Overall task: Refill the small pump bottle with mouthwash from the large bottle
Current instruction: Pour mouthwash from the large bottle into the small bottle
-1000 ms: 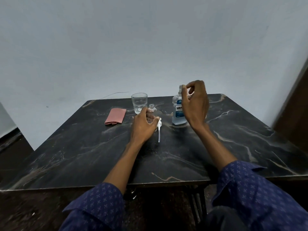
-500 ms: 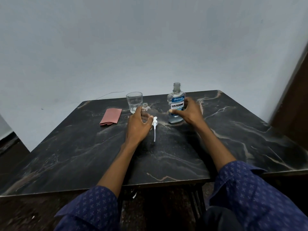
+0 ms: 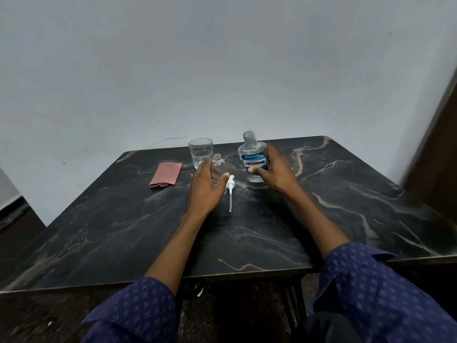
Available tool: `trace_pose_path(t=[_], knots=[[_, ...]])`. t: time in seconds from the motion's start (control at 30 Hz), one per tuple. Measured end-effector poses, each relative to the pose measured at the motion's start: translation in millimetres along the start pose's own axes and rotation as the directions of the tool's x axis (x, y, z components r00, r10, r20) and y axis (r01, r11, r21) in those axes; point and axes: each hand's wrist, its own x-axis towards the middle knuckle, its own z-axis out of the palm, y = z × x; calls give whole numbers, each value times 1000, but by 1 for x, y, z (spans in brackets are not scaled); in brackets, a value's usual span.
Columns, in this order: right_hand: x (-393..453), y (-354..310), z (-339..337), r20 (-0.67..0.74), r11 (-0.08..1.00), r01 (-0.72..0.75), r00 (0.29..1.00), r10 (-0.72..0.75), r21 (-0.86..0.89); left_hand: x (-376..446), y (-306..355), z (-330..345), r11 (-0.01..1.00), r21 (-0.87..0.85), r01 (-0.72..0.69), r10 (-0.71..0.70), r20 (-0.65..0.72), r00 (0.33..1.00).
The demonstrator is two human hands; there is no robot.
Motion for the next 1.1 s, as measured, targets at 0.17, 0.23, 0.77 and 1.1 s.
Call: trace_pose_path(t=[0.17,0.23,0.77,1.1], knots=[[-2,-7,4,-107,975,181,975,-195,-129,0,0,-1,999,-37,17,-18,-25,1000],[-3,-10,4,-117,967,208,967,-226,-148,0,0,-1,998,-53,16,-18,-38,999],[-6,-10,-5,-233,930,128,948,-216,-344,-1,0,-1,1000,6,-19,19,-41,999],[-4,-6,-2,-229,897,123,944,-238,-425,-3,2,-1,999,0,-34,34,-7,999]])
